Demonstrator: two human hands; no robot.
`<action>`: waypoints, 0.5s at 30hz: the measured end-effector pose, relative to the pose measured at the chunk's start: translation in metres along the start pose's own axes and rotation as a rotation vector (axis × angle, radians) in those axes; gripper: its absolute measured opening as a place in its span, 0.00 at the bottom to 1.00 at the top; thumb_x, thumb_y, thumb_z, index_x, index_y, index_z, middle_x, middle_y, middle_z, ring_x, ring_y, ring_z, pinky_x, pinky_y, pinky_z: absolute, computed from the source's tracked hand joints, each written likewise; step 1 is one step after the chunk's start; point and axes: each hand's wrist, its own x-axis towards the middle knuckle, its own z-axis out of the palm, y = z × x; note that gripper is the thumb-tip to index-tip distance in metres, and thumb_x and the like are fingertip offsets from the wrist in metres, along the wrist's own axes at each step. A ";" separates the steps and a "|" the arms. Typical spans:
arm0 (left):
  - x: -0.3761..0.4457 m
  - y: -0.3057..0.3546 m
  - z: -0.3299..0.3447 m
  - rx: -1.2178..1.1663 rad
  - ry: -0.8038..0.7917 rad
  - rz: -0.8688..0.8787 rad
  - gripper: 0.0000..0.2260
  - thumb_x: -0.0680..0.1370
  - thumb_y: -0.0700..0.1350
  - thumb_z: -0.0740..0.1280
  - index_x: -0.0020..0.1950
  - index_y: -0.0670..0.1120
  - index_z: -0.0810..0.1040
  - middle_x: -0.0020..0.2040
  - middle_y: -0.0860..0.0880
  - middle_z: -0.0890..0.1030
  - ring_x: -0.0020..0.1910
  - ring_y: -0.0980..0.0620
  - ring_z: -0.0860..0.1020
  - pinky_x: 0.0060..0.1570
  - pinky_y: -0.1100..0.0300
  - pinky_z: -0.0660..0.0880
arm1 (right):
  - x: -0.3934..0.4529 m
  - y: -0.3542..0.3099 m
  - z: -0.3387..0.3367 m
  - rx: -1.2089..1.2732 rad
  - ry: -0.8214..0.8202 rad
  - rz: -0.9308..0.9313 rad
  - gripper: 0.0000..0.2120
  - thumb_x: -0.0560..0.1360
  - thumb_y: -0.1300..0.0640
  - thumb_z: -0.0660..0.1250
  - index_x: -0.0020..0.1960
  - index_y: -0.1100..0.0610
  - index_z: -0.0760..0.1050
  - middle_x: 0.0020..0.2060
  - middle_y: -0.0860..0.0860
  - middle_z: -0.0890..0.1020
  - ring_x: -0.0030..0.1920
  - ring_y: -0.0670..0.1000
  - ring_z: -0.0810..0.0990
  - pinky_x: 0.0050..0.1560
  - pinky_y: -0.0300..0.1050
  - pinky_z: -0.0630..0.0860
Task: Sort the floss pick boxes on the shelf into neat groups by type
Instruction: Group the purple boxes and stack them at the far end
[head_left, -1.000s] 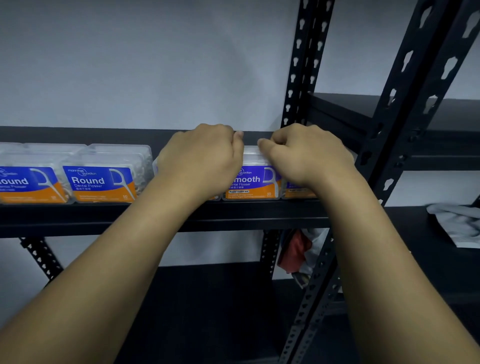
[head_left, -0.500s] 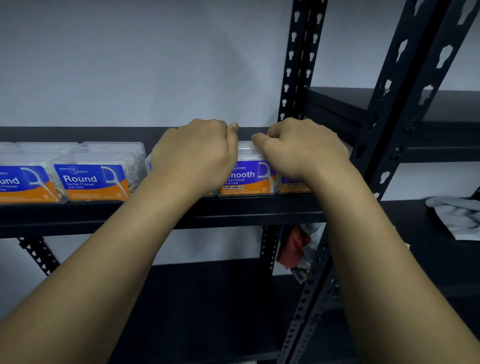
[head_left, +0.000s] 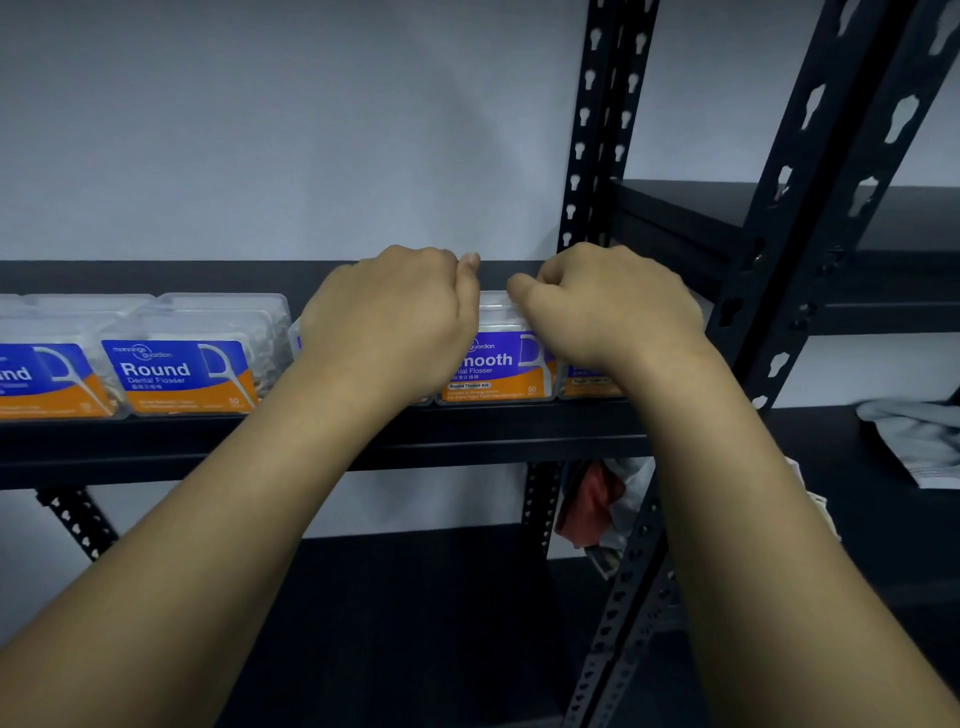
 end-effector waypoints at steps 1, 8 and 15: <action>0.000 0.000 0.000 0.005 0.000 0.001 0.19 0.85 0.57 0.49 0.46 0.48 0.73 0.46 0.45 0.80 0.41 0.45 0.72 0.42 0.54 0.64 | 0.000 0.000 0.000 0.001 0.001 0.001 0.21 0.79 0.39 0.55 0.49 0.50 0.81 0.40 0.49 0.82 0.43 0.54 0.81 0.34 0.43 0.67; 0.002 -0.001 -0.004 0.030 -0.075 -0.016 0.15 0.83 0.53 0.52 0.52 0.47 0.75 0.45 0.48 0.77 0.40 0.48 0.72 0.30 0.59 0.58 | -0.003 0.000 -0.001 -0.015 0.004 -0.027 0.21 0.80 0.39 0.54 0.49 0.51 0.81 0.42 0.50 0.83 0.43 0.54 0.81 0.34 0.44 0.66; 0.002 -0.001 -0.008 0.028 -0.149 -0.028 0.15 0.84 0.53 0.52 0.57 0.48 0.75 0.55 0.46 0.82 0.42 0.50 0.71 0.30 0.61 0.57 | -0.005 0.001 -0.003 -0.033 -0.034 -0.060 0.20 0.82 0.41 0.53 0.49 0.49 0.79 0.44 0.50 0.83 0.45 0.54 0.81 0.38 0.45 0.68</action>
